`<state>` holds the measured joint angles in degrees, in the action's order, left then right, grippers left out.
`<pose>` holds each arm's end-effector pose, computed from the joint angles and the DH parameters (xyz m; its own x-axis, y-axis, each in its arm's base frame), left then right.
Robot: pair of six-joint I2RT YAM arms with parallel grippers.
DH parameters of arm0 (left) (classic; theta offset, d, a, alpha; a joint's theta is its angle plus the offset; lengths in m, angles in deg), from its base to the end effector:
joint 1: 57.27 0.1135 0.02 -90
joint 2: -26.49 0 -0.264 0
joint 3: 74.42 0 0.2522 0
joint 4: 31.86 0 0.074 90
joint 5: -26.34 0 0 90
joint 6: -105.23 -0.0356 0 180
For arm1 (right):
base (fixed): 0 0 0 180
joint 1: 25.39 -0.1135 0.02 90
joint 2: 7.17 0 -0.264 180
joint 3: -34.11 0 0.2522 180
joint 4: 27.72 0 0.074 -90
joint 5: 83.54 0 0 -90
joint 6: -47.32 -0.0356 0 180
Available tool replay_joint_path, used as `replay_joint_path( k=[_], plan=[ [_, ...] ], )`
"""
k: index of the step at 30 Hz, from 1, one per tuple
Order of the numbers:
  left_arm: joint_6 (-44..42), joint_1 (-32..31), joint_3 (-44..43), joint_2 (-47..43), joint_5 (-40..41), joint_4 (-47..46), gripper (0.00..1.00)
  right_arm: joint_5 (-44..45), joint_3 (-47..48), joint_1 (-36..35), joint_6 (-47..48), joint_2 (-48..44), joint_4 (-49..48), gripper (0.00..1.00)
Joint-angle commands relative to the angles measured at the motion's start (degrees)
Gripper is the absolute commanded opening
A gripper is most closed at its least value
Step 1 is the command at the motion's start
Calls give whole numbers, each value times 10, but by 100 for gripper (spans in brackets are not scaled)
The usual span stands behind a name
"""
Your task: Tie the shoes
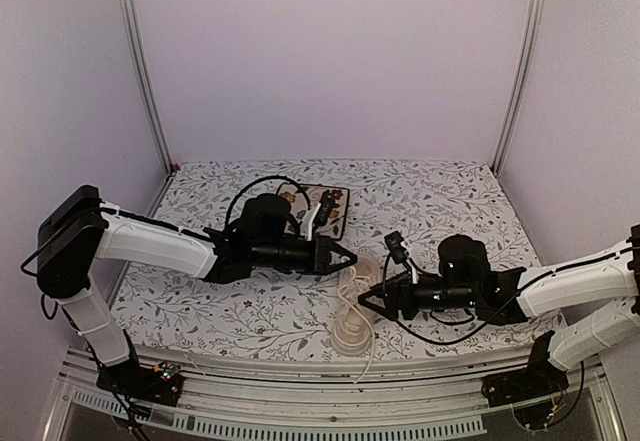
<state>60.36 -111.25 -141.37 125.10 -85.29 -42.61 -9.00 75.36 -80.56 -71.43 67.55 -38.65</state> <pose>0.2095 -0.3104 0.2039 -0.8244 0.0136 -0.5658 0.5245 0.3938 -0.7548 0.1412 0.2195 0.1876 -0.6401 -0.1083 -0.7606 -0.7116 0.4568 0.5338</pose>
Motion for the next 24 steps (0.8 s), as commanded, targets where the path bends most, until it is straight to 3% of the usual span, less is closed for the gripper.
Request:
replay_joint_path(
  k=[1,5,12,17,24],
  plan=[
    [1,5,-1,5,-2,-13,0,23,-35,-28,-22,-11,51,59],
    [0,5,1,5,-3,-13,0,25,-55,-39,-45,-5,35,51],
    [1,4,2,4,-5,-13,0,28,-66,-40,-55,21,2,47],
    [1,4,2,5,-5,-12,0,10,-67,-41,-56,53,-29,37],
    [1,5,0,10,-8,-12,0,-2,-72,-41,-56,70,-55,36]
  ],
)
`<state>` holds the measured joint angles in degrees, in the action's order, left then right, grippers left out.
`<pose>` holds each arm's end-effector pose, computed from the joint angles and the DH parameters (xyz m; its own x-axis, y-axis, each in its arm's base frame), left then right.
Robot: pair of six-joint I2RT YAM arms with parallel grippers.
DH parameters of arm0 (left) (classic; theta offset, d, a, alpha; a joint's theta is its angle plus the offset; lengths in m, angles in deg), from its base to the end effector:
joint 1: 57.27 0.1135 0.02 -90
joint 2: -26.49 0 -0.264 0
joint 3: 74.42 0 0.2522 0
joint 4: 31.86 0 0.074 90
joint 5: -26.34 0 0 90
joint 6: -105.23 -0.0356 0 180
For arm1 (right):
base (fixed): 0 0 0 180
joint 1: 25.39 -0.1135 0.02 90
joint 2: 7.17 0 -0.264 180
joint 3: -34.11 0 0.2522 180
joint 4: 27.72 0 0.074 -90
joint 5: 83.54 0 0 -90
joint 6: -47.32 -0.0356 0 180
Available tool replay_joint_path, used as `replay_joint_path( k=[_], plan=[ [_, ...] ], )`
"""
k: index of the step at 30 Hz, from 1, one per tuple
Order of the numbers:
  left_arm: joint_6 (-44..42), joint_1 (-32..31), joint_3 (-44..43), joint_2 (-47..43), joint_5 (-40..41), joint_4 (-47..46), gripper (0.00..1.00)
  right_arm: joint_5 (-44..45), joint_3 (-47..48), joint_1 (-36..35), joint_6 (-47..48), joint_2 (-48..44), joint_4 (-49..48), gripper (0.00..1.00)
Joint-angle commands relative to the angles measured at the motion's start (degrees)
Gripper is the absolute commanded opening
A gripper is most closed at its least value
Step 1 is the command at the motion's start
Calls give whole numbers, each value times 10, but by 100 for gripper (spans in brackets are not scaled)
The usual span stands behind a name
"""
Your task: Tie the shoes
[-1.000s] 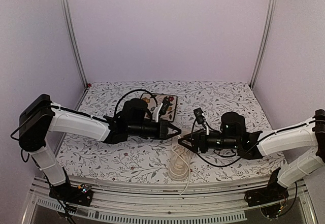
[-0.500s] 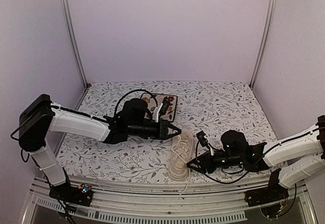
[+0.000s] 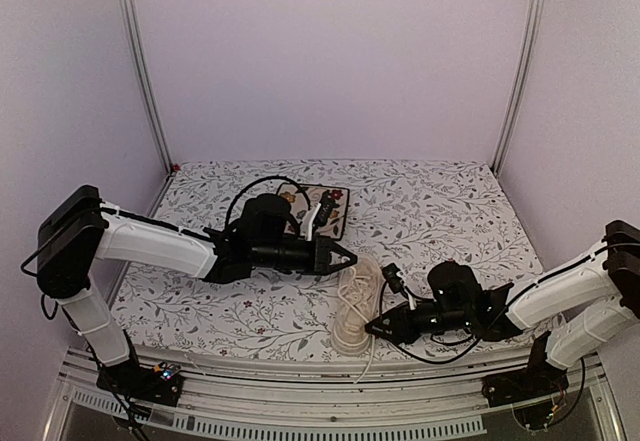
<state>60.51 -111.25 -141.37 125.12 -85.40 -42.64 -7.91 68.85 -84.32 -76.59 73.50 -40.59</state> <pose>0.2094 -0.3105 0.2039 -0.8260 0.0138 -0.5635 0.5228 0.3924 -0.7568 0.1181 0.2132 0.1336 -0.7564 -0.2083 -0.6200 -0.6206 0.5277 0.5799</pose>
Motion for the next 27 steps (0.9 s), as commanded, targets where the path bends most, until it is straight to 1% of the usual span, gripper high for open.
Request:
replay_joint_path(
  k=[1,4,7,8,10,13,17,21,27],
  plan=[
    [-1,5,0,10,-7,-11,0,-15,-7,-4,-5,15,-39,36],
    [-1,5,-1,10,-8,-10,0,-24,-11,-4,-10,21,-62,32],
    [-2,5,0,10,-8,-10,0,-9,-15,-3,-22,14,-69,21],
    [-2,5,1,10,-8,-10,0,2,-17,-4,-26,9,-67,13],
    [-2,5,3,9,-8,-11,0,30,-21,-3,-40,-12,-52,4],
    [-3,4,7,7,-10,-12,0,76,-18,-3,-59,-52,-9,3],
    [-7,3,9,5,-14,-15,0,115,20,10,-61,-81,86,2],
    [-14,2,8,5,-21,-17,0,119,70,44,-36,-62,152,2],
    [-19,0,15,6,-26,-31,0,105,155,70,6,-1,195,2]
  ],
)
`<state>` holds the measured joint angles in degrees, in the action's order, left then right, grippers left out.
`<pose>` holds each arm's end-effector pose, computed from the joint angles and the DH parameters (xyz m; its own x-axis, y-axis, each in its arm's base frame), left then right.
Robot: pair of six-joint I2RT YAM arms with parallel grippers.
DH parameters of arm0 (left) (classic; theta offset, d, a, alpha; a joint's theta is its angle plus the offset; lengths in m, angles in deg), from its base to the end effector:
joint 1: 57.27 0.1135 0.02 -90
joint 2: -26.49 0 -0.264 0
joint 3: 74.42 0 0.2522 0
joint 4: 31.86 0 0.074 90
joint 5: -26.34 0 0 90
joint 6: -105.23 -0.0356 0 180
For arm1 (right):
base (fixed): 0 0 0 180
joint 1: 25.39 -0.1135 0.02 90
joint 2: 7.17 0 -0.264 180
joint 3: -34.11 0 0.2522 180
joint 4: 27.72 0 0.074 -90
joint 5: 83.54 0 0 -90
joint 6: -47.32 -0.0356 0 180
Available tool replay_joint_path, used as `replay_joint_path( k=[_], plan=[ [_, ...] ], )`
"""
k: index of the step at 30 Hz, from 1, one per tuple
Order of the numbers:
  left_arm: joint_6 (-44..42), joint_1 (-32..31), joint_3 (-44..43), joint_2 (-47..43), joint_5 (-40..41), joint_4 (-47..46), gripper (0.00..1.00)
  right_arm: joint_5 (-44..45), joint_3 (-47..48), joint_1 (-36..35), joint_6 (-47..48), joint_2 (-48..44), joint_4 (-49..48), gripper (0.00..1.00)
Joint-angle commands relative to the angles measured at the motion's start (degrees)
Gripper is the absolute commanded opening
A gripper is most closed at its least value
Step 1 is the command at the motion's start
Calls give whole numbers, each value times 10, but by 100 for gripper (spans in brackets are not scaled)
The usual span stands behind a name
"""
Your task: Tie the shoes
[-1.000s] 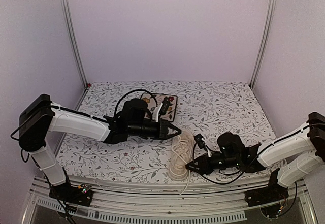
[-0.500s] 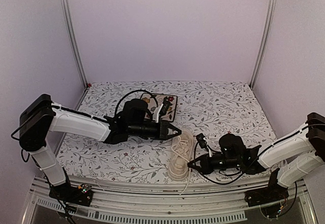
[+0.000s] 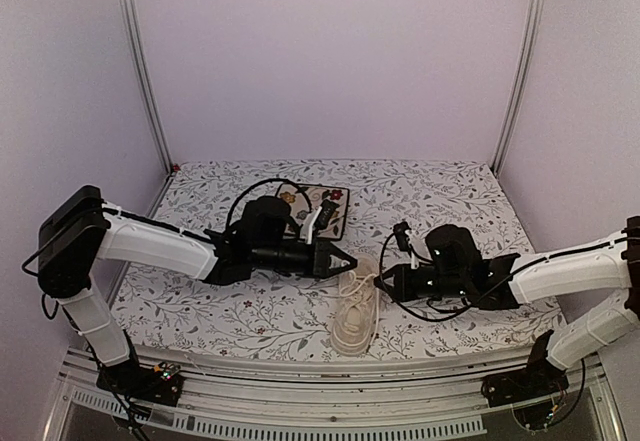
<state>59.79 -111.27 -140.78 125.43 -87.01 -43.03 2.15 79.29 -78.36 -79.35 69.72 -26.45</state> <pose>0.2077 -0.3099 0.1995 -0.8262 0.0412 -0.5618 0.5332 0.3790 -0.7563 0.1584 0.2144 0.1785 -0.7610 -0.0200 -0.6484 -0.4732 0.7008 0.5338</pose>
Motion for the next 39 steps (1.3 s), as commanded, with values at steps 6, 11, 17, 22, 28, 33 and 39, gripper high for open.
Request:
replay_joint_path(
  k=[6,11,17,22,28,33,39],
  plan=[
    [-20,-7,34,-4,-9,-38,0,-29,78,11,40,84,64,2],
    [-34,-16,76,-21,-2,-18,0,-56,57,11,36,71,53,2],
    [-26,-23,133,-51,22,19,22,-83,47,11,40,65,53,2],
    [-23,-25,168,-111,55,64,45,-98,43,11,41,66,55,2],
    [-50,-9,163,-181,111,143,65,-111,42,11,48,64,60,2],
    [-73,14,115,-173,116,181,71,-125,37,11,53,51,72,2],
    [-92,21,14,-53,88,220,51,-123,29,11,52,46,71,2]
  ],
)
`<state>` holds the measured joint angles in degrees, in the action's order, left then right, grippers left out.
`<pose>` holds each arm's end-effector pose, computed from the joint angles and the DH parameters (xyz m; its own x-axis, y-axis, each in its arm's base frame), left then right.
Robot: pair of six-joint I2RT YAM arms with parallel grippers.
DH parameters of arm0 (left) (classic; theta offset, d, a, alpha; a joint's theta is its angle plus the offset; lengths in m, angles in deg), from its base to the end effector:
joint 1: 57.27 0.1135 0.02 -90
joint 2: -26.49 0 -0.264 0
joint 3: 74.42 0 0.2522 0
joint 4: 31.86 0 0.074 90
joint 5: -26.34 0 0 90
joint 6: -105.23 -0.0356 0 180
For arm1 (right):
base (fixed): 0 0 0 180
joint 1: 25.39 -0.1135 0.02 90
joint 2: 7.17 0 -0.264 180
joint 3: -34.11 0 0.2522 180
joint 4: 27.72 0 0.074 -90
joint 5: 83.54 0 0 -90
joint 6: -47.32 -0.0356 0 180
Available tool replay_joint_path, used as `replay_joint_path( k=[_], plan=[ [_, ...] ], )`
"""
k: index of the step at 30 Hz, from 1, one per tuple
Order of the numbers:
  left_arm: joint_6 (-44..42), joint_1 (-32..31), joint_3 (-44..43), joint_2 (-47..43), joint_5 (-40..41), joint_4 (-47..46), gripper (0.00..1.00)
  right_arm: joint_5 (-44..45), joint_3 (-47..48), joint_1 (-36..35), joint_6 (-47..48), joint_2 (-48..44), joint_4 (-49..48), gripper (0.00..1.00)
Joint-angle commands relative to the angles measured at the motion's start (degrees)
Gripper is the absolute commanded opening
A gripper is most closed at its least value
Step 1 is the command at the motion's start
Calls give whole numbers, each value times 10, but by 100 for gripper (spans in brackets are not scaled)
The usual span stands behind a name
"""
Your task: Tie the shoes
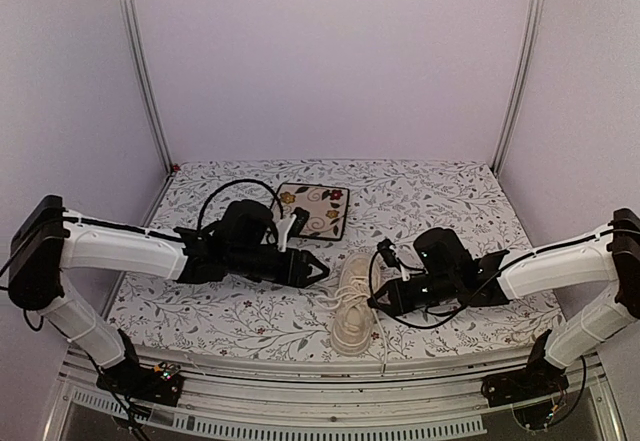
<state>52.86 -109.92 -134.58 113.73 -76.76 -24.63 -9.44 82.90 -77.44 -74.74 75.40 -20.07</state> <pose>0.1887 -0.2606 0.2011 -0.8129 0.0850 -0.5762 0.4943 0.6237 -0.6055 0.1624 0.2241 0.1634 -0.8145 -0.2142 -0.5392 -0.5338 0.6409 0.5516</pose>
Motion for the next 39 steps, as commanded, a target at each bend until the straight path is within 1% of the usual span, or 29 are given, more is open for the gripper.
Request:
replay_joint_path(
  k=[1,3,5,11,22,25,28,29,35,39],
  plan=[
    [-24,8,-57,81,-23,32,49,-8,-8,2,4,-11,5,2],
    [-23,10,-75,110,-39,26,43,-8,-7,1,3,-11,1,2],
    [-21,10,-84,132,-62,19,40,-9,-3,2,4,-6,-1,2],
    [-3,11,-79,166,-109,-29,34,-16,1,2,7,10,-5,2],
    [16,10,-70,189,-143,-69,25,-17,2,2,5,15,-10,2],
    [25,10,-63,190,-154,-86,15,-15,1,1,4,13,-10,2],
    [36,10,-57,183,-159,-104,2,-6,2,2,2,0,-6,2],
    [37,11,-57,179,-156,-104,0,-1,3,2,1,-5,-2,2],
    [34,11,-61,156,-140,-104,0,28,30,1,2,-28,35,2],
    [33,11,-60,144,-132,-109,0,30,54,2,7,-15,41,2]
  ],
)
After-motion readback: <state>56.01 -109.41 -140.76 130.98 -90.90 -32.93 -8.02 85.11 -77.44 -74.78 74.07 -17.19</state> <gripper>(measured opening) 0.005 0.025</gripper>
